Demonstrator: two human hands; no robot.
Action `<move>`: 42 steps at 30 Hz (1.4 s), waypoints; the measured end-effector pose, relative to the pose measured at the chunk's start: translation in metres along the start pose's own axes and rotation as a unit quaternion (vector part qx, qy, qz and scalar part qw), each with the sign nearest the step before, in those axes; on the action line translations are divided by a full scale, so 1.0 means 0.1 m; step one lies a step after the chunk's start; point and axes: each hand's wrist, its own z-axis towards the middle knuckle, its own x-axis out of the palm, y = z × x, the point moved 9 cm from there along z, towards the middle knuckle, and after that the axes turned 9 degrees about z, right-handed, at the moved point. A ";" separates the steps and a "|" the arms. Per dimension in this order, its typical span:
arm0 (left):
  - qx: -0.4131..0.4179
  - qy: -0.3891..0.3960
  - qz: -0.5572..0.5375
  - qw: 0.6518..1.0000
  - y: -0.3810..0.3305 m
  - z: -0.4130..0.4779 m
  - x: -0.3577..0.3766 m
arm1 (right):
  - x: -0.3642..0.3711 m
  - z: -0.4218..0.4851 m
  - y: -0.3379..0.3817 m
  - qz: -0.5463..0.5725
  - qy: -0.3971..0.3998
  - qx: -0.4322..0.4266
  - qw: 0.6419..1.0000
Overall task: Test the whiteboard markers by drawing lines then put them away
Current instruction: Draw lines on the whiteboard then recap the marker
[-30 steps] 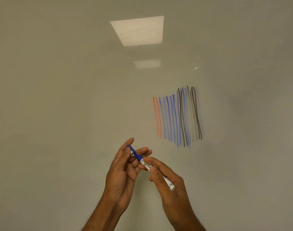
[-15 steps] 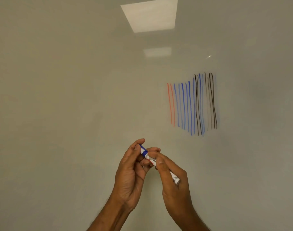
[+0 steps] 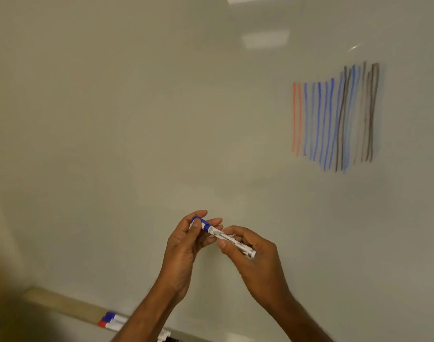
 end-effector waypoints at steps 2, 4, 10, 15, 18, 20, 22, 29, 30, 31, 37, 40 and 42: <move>-0.009 -0.019 0.028 0.999 0.18 -0.09 -0.24 | 0.15 -0.05 -0.21 -0.064 0.034 0.006 0.997; -0.016 -0.033 0.062 0.997 0.34 -0.20 -0.47 | 0.32 -0.10 -0.45 -0.146 0.057 0.007 0.988; -0.017 -0.095 0.226 0.969 0.83 -0.61 -1.30 | 1.01 -0.42 -1.05 -0.253 0.089 -0.040 0.962; 0.012 -0.073 0.504 0.860 1.24 -1.03 -2.00 | 1.66 -0.80 -1.60 -0.310 0.152 -0.062 0.937; -0.010 -0.056 0.608 0.792 1.52 -1.35 -2.38 | 1.99 -1.05 -1.91 -0.311 0.174 -0.067 0.932; -0.034 -0.043 0.656 0.753 1.73 -1.57 -2.63 | 2.20 -1.22 -2.14 -0.314 0.203 -0.065 0.925; -0.057 -0.031 0.686 0.724 1.94 -1.78 -2.88 | 2.41 -1.40 -2.36 -0.330 0.230 -0.059 0.914; -0.133 0.005 0.725 0.675 2.58 -2.52 -3.55 | 3.00 -1.98 -2.97 -0.346 0.304 -0.024 0.887; -0.143 0.009 0.727 0.671 2.66 -2.61 -3.61 | 3.07 -2.06 -3.03 -0.349 0.312 -0.022 0.884; -0.154 0.013 0.728 0.668 2.73 -2.70 -3.67 | 3.14 -2.14 -3.11 -0.350 0.320 -0.015 0.880; -0.208 0.013 0.729 0.652 3.07 -3.07 -3.97 | 3.50 -2.55 -3.53 -0.369 0.367 0.018 0.854; -0.223 0.011 0.728 0.648 3.18 -3.16 -4.07 | 3.66 -2.67 -3.67 -0.373 0.385 0.026 0.844; -0.229 0.010 0.729 0.645 3.23 -3.20 -4.14 | 3.76 -2.72 -3.75 -0.377 0.390 0.022 0.840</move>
